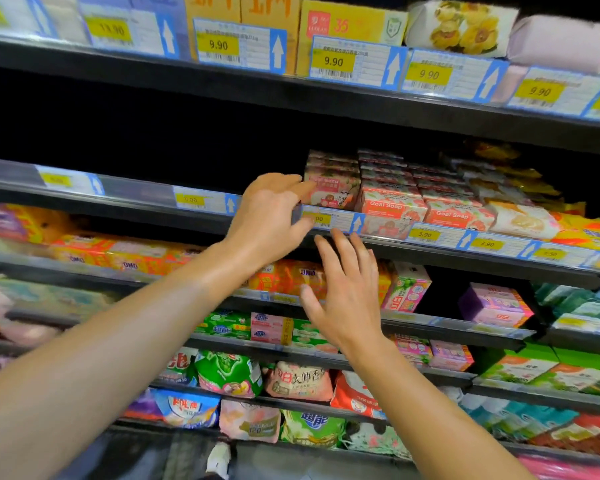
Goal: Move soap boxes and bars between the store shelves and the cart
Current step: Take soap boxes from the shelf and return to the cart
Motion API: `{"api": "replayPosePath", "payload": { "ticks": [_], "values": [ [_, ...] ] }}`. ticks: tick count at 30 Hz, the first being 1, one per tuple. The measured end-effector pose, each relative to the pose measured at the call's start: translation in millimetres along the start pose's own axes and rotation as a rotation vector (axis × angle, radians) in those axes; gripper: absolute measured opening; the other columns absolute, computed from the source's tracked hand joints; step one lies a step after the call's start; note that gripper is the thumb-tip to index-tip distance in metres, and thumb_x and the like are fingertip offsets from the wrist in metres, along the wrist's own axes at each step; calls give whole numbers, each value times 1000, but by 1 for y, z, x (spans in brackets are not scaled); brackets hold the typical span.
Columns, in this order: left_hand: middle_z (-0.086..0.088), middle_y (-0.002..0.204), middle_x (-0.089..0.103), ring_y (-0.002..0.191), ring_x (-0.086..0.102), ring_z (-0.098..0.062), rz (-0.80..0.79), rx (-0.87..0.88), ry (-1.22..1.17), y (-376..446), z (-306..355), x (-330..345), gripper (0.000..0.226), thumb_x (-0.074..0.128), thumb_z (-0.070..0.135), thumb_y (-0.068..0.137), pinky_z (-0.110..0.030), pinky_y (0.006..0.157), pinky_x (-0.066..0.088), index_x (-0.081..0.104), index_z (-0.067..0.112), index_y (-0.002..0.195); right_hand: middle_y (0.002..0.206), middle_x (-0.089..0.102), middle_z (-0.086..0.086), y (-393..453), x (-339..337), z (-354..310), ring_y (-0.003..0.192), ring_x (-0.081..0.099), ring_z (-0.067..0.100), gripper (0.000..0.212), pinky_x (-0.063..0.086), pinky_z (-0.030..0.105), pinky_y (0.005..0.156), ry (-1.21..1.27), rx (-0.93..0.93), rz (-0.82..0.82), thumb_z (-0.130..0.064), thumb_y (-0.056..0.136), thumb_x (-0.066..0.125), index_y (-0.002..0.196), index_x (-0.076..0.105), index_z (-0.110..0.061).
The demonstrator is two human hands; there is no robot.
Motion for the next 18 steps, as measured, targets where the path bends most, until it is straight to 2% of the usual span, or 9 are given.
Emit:
{"api": "replayPosePath", "payload": {
  "ticks": [4,7,12,15,18],
  "values": [
    [-5,142,52,134,37,-28,-6,-60,16,-67,-28,-5,58,46,47,88,-49,114,31,54,19,138,158,32,6,-18,22,-30,148,21,30,68,18,51,121,77,-45,-56,-45,87,52,148,42,-17],
    [-8,143,52,134,38,-32,-84,-142,-5,-124,-61,0,59,47,48,86,-53,113,31,57,18,136,156,36,8,-42,49,-58,146,25,33,69,23,54,118,111,-83,-125,-44,84,53,146,45,-16],
    [-6,147,49,137,38,-33,-330,-328,99,-236,-126,9,58,55,47,88,-56,113,29,54,21,139,160,30,6,-94,114,-113,149,19,31,72,19,53,121,103,-75,-426,-45,84,56,150,40,-18],
    [-9,140,55,127,47,-38,-398,-411,91,-310,-159,-3,58,51,47,82,-57,106,39,60,18,132,156,38,6,-124,145,-161,146,27,33,75,28,55,116,118,-92,-519,-52,80,44,146,45,-17],
    [-12,132,61,118,54,-40,-450,-499,111,-387,-193,-24,61,49,49,77,-54,100,45,64,15,126,152,43,10,-158,170,-224,143,33,37,78,29,54,116,145,-125,-616,-54,78,39,145,48,-14]
  ]
}}
Point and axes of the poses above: each hand's wrist, its own y-axis towards the middle knuckle, its own x-axis out of the palm, z = x × y, the point moved 7 cm from there along y, towards the middle knuckle
